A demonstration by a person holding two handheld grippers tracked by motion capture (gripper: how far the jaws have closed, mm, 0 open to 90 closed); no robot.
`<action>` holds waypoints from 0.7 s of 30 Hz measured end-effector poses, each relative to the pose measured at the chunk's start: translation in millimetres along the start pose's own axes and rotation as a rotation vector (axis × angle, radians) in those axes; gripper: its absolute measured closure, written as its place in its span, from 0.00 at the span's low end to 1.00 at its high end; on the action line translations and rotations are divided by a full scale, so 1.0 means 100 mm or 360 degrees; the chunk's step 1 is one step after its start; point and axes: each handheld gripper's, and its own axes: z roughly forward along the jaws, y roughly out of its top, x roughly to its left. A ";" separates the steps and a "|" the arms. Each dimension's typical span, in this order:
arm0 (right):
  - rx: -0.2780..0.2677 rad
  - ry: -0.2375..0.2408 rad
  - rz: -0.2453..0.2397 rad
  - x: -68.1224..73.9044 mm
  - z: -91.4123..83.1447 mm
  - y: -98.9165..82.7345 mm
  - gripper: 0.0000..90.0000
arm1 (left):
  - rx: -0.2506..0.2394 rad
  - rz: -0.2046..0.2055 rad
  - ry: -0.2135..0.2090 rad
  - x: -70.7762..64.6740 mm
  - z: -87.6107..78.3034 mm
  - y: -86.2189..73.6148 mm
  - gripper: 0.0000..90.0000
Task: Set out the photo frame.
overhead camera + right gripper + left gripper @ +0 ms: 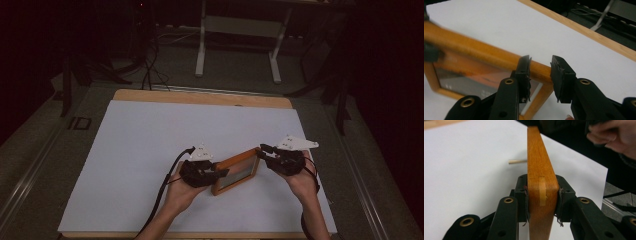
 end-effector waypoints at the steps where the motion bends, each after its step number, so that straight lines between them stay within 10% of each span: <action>1: 0.0002 0.0008 -0.0005 0.01 0.00 0.00 0.76 | -0.0005 0.0013 -0.0004 0.01 -0.03 0.03 0.77; 21: -0.0016 0.0277 -0.0173 0.23 0.09 0.10 0.66 | 0.0115 0.0354 -0.0039 0.07 -0.44 0.48 0.76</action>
